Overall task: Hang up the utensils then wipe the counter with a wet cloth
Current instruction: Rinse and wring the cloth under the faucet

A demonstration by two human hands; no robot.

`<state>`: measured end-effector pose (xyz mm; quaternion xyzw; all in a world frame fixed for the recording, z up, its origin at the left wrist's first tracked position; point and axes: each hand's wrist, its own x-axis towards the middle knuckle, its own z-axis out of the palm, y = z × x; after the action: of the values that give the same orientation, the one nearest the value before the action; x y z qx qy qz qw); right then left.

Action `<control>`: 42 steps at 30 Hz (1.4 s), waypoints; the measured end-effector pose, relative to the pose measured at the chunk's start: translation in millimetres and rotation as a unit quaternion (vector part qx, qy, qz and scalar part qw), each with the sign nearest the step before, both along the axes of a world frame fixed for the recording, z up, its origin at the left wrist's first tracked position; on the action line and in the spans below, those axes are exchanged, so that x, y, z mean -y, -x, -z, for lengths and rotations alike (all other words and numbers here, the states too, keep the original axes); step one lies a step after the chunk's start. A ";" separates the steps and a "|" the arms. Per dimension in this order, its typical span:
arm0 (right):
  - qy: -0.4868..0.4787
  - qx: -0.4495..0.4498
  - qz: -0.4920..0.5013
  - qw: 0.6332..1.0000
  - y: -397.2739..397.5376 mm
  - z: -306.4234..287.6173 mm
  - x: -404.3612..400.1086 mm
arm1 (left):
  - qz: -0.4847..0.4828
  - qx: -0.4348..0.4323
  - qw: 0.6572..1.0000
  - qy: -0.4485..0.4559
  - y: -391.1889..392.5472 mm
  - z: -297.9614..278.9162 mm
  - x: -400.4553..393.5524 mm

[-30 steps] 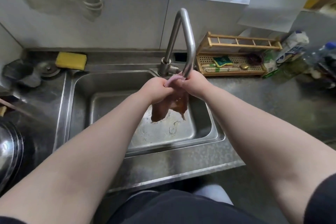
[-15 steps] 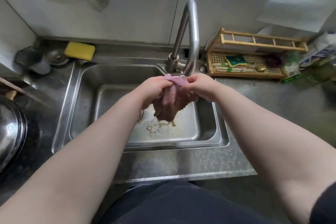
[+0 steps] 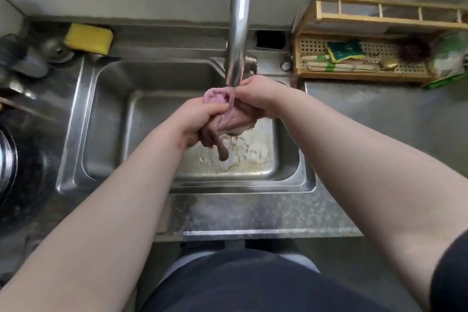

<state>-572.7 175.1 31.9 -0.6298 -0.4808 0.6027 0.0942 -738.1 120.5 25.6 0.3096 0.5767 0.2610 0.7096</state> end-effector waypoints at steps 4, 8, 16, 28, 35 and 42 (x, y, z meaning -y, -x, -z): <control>0.094 -0.128 0.100 0.982 -2.5 7.5 0.7 | -0.044 0.045 0.998 -0.008 3.8 2.5 -0.1; 0.138 -0.232 0.139 0.953 -9.3 24.5 7.4 | -0.069 0.127 0.989 -0.004 2.1 -3.1 -0.2; 0.012 -0.226 -0.023 0.974 8.1 42.5 29.9 | -0.164 0.131 0.976 -0.050 9.2 4.2 -0.9; 0.013 -0.147 -0.073 0.986 39.0 50.1 21.6 | -0.203 0.032 0.967 -0.148 2.8 8.4 0.2; 0.002 -0.056 -0.004 0.998 36.0 85.6 32.5 | -0.359 0.067 0.930 -0.032 -9.4 31.6 0.1; 0.182 -0.191 0.206 0.942 33.0 108.7 50.7 | -0.422 0.168 0.877 0.153 13.7 87.5 18.5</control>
<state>-605.8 124.4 -76.8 -0.5948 -0.1952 0.7563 0.1900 -751.8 102.0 -61.9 -0.1244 0.5574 0.4924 0.6568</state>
